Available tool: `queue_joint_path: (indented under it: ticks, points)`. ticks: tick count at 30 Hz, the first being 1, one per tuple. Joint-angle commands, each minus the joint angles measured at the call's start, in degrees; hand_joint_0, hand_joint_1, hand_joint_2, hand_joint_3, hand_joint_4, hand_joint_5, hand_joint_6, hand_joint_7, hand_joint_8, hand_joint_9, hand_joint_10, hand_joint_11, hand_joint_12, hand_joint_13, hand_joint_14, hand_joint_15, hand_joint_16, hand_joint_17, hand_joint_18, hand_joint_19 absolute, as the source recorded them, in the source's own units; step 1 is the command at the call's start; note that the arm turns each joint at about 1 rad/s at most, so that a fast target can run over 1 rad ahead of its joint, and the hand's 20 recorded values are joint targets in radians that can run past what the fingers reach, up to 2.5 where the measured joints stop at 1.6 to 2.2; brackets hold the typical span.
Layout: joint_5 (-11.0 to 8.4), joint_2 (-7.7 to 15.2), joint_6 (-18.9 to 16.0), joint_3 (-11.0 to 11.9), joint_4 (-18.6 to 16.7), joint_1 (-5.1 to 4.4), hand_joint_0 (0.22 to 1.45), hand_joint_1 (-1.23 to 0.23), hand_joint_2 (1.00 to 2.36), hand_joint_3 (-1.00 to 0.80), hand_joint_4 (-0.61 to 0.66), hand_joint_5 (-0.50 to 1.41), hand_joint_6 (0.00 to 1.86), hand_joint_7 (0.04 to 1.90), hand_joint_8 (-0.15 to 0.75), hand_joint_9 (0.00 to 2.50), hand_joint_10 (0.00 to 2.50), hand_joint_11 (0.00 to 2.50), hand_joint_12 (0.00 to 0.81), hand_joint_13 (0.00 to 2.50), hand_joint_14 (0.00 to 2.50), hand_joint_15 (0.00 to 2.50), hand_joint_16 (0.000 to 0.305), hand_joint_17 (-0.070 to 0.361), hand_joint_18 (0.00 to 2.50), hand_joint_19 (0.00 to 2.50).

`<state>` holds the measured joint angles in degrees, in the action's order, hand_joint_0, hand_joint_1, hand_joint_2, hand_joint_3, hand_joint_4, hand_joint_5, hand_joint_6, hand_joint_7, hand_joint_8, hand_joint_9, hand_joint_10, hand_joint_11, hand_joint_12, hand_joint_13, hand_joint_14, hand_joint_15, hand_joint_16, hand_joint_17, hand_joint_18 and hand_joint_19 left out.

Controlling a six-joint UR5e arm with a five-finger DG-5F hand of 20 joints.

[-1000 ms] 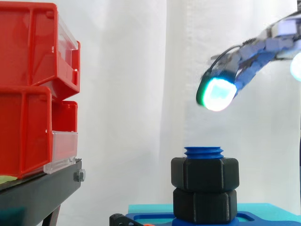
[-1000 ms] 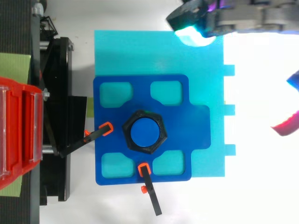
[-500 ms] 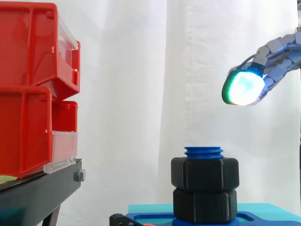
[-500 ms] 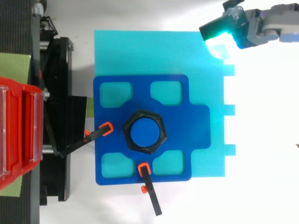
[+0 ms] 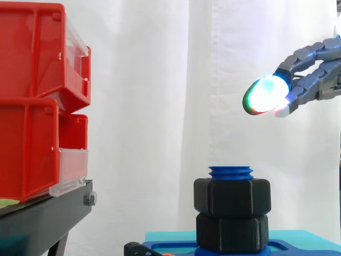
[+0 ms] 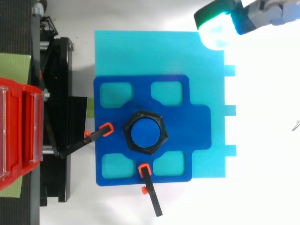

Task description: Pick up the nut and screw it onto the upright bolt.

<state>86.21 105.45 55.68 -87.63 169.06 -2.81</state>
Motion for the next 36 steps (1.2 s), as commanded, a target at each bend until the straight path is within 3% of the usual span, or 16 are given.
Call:
queue_joint_path:
  ticks: [1, 23, 36]
  points:
    - [-0.08, 0.02, -4.18, 0.00, 1.01, 0.00, 0.49, -0.24, 1.00, -0.50, 0.21, -0.26, 0.50, 0.54, 0.226, 0.07, 0.00, 0.00, 0.383, 0.05, 0.00, 0.00, 0.050, 0.114, 0.00, 0.00]
    - [-0.35, 0.02, -4.09, 0.00, 1.27, 0.00, 0.48, -0.21, 1.00, -0.50, 0.22, -0.25, 0.50, 0.70, 0.242, 0.02, 0.00, 0.00, 0.386, 0.04, 0.00, 0.00, 0.052, 0.117, 0.00, 0.00]
    - [-0.35, 0.02, -4.09, 0.00, 1.27, 0.00, 0.48, -0.21, 1.00, -0.50, 0.21, -0.26, 0.50, 0.68, 0.238, 0.00, 0.00, 0.00, 0.384, 0.05, 0.00, 0.00, 0.052, 0.118, 0.00, 0.00]
